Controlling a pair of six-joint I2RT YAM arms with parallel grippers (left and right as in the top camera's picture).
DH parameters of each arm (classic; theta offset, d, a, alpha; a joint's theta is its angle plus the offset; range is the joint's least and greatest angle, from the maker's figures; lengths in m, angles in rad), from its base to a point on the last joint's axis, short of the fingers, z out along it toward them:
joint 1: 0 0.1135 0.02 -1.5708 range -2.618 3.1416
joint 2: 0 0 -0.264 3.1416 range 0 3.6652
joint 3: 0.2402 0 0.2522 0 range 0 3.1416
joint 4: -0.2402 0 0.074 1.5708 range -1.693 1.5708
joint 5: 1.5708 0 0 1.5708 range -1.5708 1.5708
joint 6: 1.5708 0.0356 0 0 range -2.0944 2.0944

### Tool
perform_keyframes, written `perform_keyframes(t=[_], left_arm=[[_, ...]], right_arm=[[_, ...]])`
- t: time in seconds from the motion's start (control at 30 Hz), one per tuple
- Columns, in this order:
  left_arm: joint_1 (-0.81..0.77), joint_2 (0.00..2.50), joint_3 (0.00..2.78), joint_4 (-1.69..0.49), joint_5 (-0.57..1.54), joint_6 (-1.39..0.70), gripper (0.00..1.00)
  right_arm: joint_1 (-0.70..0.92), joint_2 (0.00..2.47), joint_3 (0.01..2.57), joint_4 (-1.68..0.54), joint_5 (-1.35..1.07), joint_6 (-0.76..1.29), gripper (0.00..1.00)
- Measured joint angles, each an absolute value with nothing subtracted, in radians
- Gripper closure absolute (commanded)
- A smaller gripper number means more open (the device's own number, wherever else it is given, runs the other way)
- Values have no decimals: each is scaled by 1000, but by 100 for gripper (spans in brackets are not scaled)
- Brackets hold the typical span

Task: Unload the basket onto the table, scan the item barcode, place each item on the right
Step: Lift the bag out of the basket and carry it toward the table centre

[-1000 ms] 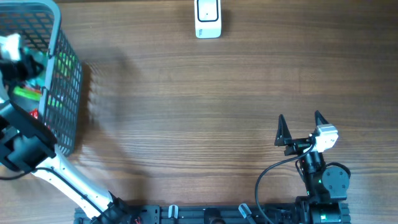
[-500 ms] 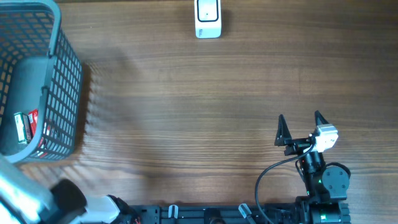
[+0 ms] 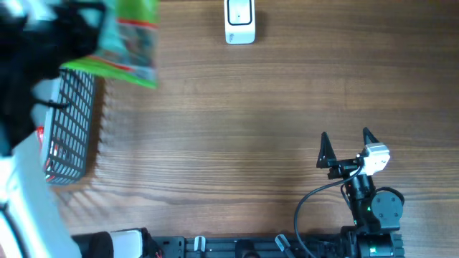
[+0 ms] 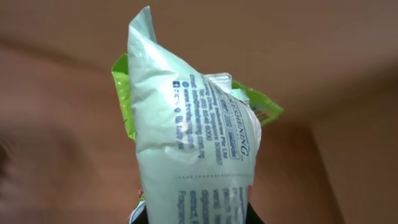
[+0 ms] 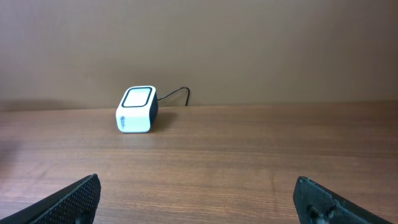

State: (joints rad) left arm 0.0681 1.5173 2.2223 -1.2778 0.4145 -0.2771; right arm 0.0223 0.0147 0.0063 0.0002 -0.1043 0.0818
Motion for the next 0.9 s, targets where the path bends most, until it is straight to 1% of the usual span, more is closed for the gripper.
perform_keyframes(t=[0.1,0.23,0.4,0.47,0.67,0.77,0.8,0.83,0.87,0.9], left_arm=[[-67,1567,2160,-1304,407,-280,96],[-234,1674,2000,-1219,405,-294,96],[-385,1814,1748,-974,398,-367,96],[-440,1864,1635,-824,395,-424,96],[-532,1939,1456,-516,394,-576,96],[-550,1956,1413,-423,391,-631,96],[-556,1962,1401,-403,389,-648,93],[-559,1966,1394,-393,386,-657,84],[-563,1972,1387,-380,382,-665,63],[-567,1980,1381,-372,373,-671,39]], right_arm=[[23,15,6,0,-104,82,0],[23,15,6,0,-104,82,0],[23,15,6,0,-104,82,0],[23,15,6,0,-104,82,0],[23,15,6,0,-104,82,0],[23,15,6,0,-104,82,0],[23,15,6,0,-104,82,0],[23,15,6,0,-104,82,0],[22,15,6,0,-104,82,0],[23,15,6,0,-104,82,0]])
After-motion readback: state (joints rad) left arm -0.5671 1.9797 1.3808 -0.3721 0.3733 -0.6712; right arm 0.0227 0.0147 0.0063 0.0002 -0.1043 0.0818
